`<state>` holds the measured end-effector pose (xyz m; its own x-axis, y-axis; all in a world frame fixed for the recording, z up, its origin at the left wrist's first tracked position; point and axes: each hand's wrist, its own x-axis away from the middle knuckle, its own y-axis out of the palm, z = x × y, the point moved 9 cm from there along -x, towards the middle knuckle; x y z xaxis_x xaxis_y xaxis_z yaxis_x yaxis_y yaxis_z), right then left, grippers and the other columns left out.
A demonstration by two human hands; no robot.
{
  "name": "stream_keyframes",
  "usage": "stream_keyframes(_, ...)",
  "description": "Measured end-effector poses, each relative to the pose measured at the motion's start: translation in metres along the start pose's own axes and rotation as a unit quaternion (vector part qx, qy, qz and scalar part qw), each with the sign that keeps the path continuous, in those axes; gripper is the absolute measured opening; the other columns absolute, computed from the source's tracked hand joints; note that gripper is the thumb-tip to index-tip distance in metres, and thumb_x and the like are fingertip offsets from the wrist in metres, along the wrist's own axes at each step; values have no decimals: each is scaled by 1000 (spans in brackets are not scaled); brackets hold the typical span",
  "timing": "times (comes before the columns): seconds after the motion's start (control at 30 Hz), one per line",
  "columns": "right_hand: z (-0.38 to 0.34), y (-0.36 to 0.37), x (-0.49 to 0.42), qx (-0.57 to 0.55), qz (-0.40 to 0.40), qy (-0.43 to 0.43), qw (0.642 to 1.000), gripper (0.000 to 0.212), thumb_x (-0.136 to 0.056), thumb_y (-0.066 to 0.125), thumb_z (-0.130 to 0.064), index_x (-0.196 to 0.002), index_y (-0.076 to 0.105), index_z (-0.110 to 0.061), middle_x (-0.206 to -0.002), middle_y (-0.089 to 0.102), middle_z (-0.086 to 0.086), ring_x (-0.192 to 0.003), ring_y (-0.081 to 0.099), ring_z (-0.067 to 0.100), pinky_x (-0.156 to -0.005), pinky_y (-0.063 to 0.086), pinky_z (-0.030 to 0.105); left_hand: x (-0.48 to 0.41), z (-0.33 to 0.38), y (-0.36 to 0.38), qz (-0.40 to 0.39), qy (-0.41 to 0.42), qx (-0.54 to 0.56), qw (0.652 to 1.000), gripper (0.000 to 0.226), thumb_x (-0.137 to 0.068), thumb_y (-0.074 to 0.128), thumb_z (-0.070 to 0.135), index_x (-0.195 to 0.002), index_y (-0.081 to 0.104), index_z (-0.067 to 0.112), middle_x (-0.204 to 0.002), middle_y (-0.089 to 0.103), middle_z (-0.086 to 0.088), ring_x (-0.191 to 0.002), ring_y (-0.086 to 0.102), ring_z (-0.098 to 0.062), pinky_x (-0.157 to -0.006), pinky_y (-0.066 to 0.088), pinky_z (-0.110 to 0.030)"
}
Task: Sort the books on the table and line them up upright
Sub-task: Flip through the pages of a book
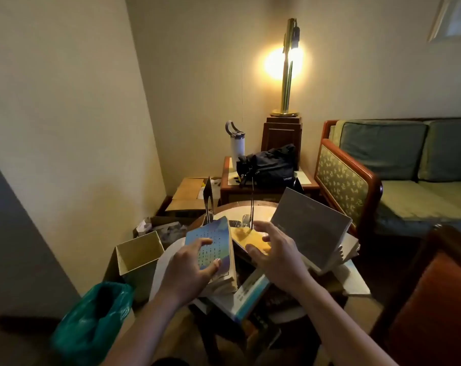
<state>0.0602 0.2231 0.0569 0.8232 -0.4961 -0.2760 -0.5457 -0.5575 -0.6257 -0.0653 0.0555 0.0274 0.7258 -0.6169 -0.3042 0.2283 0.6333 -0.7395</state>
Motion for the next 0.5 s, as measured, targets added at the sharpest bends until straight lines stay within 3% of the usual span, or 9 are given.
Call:
stream_keyframes(0.1, 12, 21, -10, -4, -20, 17, 1000, 54, -92, 66, -41, -141, 44, -38, -141, 53, -10, -120, 53, 9, -97, 53, 39, -10, -28, 24, -40, -56, -7, 998, 62, -86, 62, 63, -140, 47, 37, -133, 56, 4, -112, 55, -11, -85, 58, -37)
stream_keyframes(0.2, 32, 46, -19, -7, -45, 40, 998, 54, -92, 65, -42, -142, 44, -36, -141, 53, -11, -122, 52, 9, -97, 51, 33, -17, -43, 49, -77, -79, -5, 994, 69, -87, 51, 71, -146, 41, 36, -148, 48, 0, -131, 49, -20, -102, 50, -46)
stream_keyframes(0.33, 51, 75, -31, -13, -66, 51, 996, 53, -93, 66, -40, -141, 47, -33, -137, 54, -16, -121, 52, 6, -96, 48, 26, -26, -56, 73, -104, -85, -15, 991, 79, -83, 33, 79, -151, 34, 38, -162, 29, 5, -151, 20, -19, -121, 25, -49)
stream_keyframes(0.4, 55, 85, -35, -19, -72, 56, 996, 50, -94, 65, -37, -142, 48, -32, -131, 54, -19, -117, 53, 2, -91, 48, 19, -31, -62, 84, -105, -76, -53, 990, 87, -80, 20, 84, -153, 28, 39, -165, 18, 12, -154, 6, -12, -123, 6, -43)
stream_keyframes(0.5, 58, 96, -32, -86, -85, 88, 989, 44, -97, 63, -27, -140, 53, -31, -121, 66, -12, -103, 65, 1, -80, 58, 21, -32, -67, 96, -107, -73, -90, 988, 103, -71, -2, 92, -157, 14, 40, -166, -2, 15, -152, -14, -6, -121, -15, -37)
